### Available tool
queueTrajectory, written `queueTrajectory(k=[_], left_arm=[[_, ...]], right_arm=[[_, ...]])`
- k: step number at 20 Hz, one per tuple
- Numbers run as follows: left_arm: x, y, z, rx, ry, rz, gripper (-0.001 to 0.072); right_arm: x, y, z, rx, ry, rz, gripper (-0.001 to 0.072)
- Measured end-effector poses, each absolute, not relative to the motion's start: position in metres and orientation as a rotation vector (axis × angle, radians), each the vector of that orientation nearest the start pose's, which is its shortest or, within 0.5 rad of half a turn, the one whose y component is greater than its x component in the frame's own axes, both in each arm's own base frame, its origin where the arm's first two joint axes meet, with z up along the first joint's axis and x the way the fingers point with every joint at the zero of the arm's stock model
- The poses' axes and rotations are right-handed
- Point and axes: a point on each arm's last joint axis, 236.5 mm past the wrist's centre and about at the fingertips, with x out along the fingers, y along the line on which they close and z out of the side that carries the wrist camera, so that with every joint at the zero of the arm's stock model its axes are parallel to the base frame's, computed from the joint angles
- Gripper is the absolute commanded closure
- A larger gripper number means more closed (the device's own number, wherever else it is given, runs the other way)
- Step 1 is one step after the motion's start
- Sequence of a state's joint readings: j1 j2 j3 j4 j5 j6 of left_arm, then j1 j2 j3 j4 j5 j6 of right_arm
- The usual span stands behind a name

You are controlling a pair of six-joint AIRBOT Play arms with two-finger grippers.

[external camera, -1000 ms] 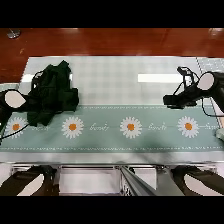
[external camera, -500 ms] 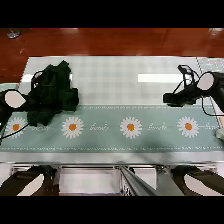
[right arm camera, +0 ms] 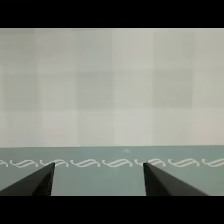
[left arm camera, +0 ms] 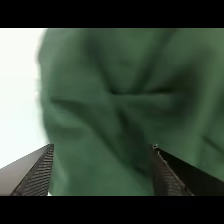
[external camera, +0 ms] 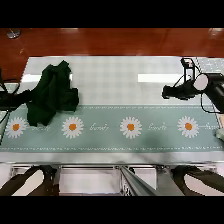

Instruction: Fold the shirts.

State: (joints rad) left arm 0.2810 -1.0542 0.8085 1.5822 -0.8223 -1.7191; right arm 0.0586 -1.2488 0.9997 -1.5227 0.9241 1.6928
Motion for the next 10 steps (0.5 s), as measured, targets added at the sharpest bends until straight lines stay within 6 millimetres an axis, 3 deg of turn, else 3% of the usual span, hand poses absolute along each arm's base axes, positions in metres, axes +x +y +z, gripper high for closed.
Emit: queueTrajectory(k=[4,5,6,8,10], left_arm=[[0.314,0.104,-0.063,-0.372,1.272,0.352,0.0013],[0.307,0.098,-0.075,-0.397,1.334,0.333,0.0265],[0.304,0.091,-0.084,-0.425,1.374,0.312,0.0673],[0.31,0.077,-0.087,-0.479,1.4,0.242,0.0684],[0.34,0.063,-0.057,-0.522,1.32,0.146,0.0684]], right_arm=[[0.39,0.037,-0.021,0.148,1.178,0.003,0.008],[0.391,0.039,-0.021,0.16,1.176,0.007,0.008],[0.391,0.041,-0.02,0.175,1.174,0.012,0.0083],[0.392,0.046,-0.017,0.202,1.167,0.023,0.0092],[0.395,0.049,-0.003,0.212,1.135,0.034,0.0092]])
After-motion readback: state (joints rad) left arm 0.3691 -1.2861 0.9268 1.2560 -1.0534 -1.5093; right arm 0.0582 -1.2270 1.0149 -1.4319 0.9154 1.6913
